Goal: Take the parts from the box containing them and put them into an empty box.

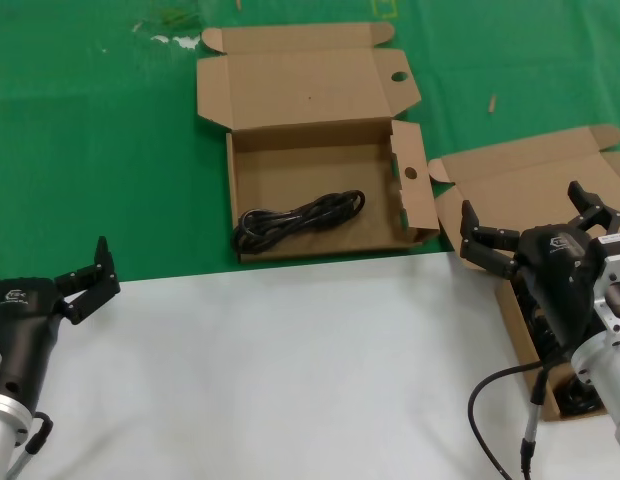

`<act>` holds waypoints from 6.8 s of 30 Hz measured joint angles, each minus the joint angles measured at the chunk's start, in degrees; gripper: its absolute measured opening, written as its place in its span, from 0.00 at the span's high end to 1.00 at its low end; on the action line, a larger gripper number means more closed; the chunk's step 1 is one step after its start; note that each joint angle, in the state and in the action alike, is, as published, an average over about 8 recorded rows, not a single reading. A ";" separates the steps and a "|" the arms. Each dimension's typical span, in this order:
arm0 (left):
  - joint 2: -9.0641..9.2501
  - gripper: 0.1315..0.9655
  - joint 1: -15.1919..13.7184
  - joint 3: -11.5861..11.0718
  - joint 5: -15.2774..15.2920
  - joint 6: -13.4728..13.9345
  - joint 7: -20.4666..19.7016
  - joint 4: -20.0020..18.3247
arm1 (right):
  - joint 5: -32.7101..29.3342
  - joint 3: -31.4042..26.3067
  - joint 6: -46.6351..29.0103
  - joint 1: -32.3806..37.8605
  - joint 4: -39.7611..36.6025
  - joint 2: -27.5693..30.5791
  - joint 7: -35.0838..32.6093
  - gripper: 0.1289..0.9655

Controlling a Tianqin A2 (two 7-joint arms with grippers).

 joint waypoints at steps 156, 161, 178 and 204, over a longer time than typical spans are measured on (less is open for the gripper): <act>0.00 0.00 0.00 0.00 0.00 0.00 0.00 0.00 | 0.00 0.00 0.00 0.00 0.00 0.00 0.00 0.00; 0.00 0.00 0.00 0.00 0.00 0.00 0.00 0.00 | 0.00 0.00 0.00 0.00 0.00 0.00 0.00 0.00; 0.00 0.00 0.00 0.00 0.00 0.00 0.00 0.00 | 0.00 0.00 0.00 0.00 0.00 0.00 0.00 0.00; 0.00 0.00 0.00 0.00 0.00 0.00 0.00 0.00 | 0.00 0.00 0.00 0.00 0.00 0.00 0.00 0.00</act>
